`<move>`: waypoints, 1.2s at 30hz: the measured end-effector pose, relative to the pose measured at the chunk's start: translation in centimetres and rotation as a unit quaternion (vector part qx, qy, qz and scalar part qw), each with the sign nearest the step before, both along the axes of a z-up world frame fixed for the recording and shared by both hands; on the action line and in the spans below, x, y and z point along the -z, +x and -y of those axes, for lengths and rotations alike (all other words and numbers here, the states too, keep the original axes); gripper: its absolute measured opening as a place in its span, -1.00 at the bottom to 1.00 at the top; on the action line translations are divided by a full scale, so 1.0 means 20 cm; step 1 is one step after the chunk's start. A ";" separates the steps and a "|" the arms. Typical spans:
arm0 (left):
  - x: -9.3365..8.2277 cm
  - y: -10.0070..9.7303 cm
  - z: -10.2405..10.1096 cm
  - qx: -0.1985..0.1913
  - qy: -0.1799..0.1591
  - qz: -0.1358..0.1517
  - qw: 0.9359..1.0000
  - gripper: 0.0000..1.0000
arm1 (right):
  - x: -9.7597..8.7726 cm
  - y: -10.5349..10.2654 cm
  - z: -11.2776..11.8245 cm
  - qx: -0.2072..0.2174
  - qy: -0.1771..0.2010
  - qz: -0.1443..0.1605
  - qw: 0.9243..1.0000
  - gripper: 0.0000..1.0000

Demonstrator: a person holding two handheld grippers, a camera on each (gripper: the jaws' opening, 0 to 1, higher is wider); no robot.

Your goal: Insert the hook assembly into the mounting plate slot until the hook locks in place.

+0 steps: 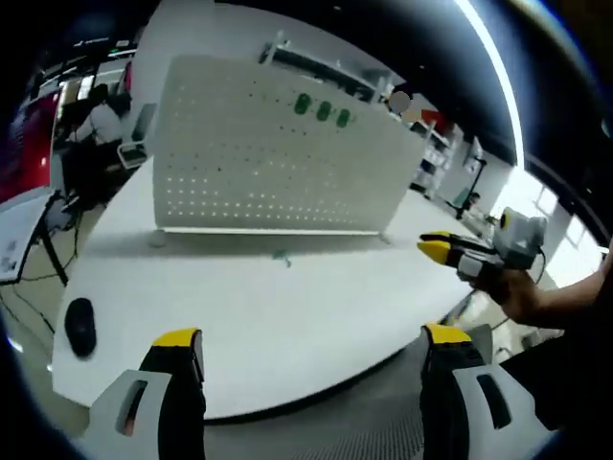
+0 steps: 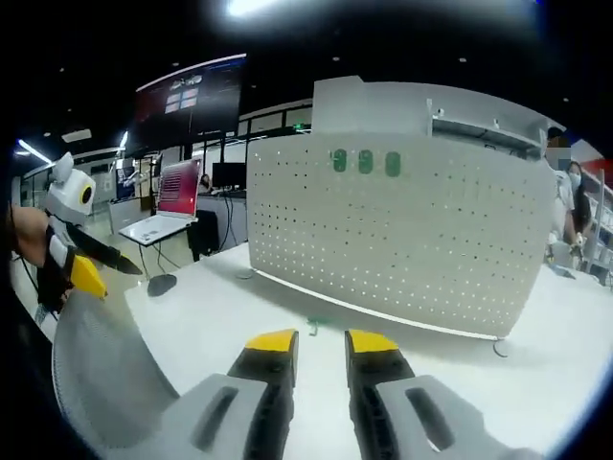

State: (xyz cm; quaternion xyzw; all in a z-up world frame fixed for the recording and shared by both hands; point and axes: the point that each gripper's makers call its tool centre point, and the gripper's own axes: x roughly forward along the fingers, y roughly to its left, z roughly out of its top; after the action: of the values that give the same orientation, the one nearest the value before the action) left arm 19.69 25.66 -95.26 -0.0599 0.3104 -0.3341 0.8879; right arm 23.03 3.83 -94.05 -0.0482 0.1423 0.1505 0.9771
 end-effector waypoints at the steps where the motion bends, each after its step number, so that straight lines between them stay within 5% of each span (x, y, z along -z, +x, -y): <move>1: 0.01 0.00 -0.01 0.007 -0.003 -0.004 1.000 0.91 | 0.01 -0.01 -0.01 0.008 0.001 -0.001 1.000 -0.67; 9: 0.02 0.04 -0.01 0.025 -0.005 0.001 1.000 0.91 | 0.05 -0.01 -0.05 0.007 -0.002 -0.015 1.000 -0.67; 15: 0.01 0.07 -0.01 0.006 -0.014 0.005 1.000 0.91 | 0.11 0.07 -0.13 -0.043 -0.016 -0.034 0.998 -0.66; 21: 0.03 0.08 -0.06 -0.025 -0.013 0.007 1.000 0.89 | 0.20 0.21 -0.22 -0.072 0.005 -0.051 0.996 -0.67; 36: 0.05 0.10 -0.23 -0.106 -0.010 0.008 0.994 0.88 | 0.57 0.65 -0.33 -0.119 -0.033 -0.100 0.987 -0.71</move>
State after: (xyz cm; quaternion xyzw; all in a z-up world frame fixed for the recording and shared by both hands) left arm 21.63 30.20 -96.33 -0.0986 0.2922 -0.2421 0.9200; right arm 36.01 10.42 -105.45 -0.0818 0.2370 0.2646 0.9312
